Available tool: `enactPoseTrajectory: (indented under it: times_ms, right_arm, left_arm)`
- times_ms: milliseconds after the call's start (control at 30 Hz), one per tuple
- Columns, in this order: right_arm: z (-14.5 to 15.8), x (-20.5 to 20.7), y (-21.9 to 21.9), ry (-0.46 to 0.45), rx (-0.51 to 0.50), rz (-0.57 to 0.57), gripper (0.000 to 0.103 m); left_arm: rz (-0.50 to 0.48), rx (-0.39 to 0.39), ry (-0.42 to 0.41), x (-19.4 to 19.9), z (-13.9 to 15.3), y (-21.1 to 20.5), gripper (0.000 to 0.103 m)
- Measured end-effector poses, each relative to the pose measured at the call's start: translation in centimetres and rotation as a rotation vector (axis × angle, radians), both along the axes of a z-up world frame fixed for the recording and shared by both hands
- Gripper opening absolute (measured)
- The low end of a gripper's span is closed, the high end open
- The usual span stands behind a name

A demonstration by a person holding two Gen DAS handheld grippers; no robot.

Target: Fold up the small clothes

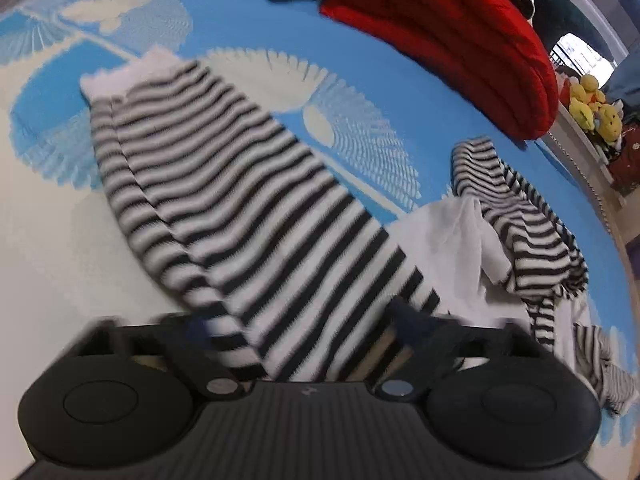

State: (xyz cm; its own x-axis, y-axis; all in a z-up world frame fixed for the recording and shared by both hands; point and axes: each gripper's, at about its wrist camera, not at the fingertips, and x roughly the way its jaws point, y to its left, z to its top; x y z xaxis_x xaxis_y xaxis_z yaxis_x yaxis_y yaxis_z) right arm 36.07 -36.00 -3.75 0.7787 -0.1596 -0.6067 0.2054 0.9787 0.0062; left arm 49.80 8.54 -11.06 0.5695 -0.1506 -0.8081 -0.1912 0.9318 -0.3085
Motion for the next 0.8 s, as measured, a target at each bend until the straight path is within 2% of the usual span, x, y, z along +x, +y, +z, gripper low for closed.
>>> enactPoseTrajectory:
  times_ms: [33, 67, 133, 200, 267, 300, 333, 367, 400, 433, 500, 567, 600, 700, 733, 767, 800]
  right_arm:
    - [-1.4, -1.5, -1.9, 0.012, 0.050, -0.073, 0.096]
    - [-2.5, -2.4, -3.9, 0.021, 0.097, -0.140, 0.095]
    - [-5.0, -4.0, -7.4, 0.022, 0.210, -0.298, 0.094]
    - [-7.6, -4.8, -10.6, 0.038, 0.376, -0.430, 0.089]
    - [-9.4, -4.0, -12.2, 0.082, 0.535, -0.413, 0.086]
    - [-9.8, -3.8, -12.3, 0.058, 0.560, -0.376, 0.086]
    - [-9.8, -3.6, -11.8, 0.028, 0.541, -0.325, 0.085]
    - [-10.0, -3.1, -11.3, 0.021, 0.529, -0.280, 0.072]
    - [-10.3, -2.5, -10.7, 0.027, 0.530, -0.226, 0.055]
    - [-10.4, -1.5, -10.4, 0.051, 0.520, -0.191, 0.004]
    - [-9.5, -0.3, -9.2, 0.078, 0.389, -0.153, 0.005]
    - [-7.0, 0.6, -9.1, 0.030, 0.219, -0.155, 0.005]
    - [-5.9, 1.2, -9.9, 0.007, 0.167, -0.203, 0.005]
    - [-3.0, 3.2, -13.2, -0.044, 0.102, -0.384, 0.005]
    - [-2.9, 3.7, -13.8, -0.061, 0.098, -0.412, 0.005]
    - [-3.0, 4.1, -13.9, -0.077, 0.076, -0.424, 0.007]
    - [-3.5, 4.4, -13.3, -0.068, 0.029, -0.416, 0.013]
  left_arm:
    - [0.001, 0.025, -0.006, 0.2, 0.2, -0.1, 0.041]
    - [-0.001, 0.051, -0.016, 0.3, 0.4, -0.2, 0.022]
    - [0.002, 0.100, -0.035, 0.6, 0.9, -0.2, 0.015]
    - [0.037, 0.168, -0.045, 1.1, 1.3, 0.2, 0.013]
    - [0.092, 0.191, -0.064, 1.8, 1.8, 1.0, 0.012]
    - [0.123, 0.199, -0.078, 2.3, 2.0, 1.7, 0.012]
    - [0.143, 0.208, -0.088, 2.6, 2.0, 2.2, 0.012]
    - [0.161, 0.216, -0.100, 3.0, 2.1, 2.6, 0.012]
    - [0.178, 0.227, -0.109, 3.3, 2.0, 3.1, 0.012]
    - [0.192, 0.243, -0.115, 3.5, 1.9, 3.6, 0.011]
    - [0.208, 0.261, -0.125, 4.0, 1.8, 4.5, 0.011]
    - [0.224, 0.262, -0.125, 4.3, 1.5, 5.7, 0.011]
    - [0.239, 0.262, -0.122, 4.4, 1.2, 6.3, 0.011]
    - [0.265, 0.241, -0.113, 4.7, 0.5, 7.8, 0.011]
    - [0.269, 0.229, -0.113, 4.8, 0.5, 8.1, 0.013]
    - [0.276, 0.225, -0.113, 4.7, 0.3, 8.3, 0.019]
    - [0.278, 0.226, -0.105, 4.8, 0.2, 8.3, 0.023]
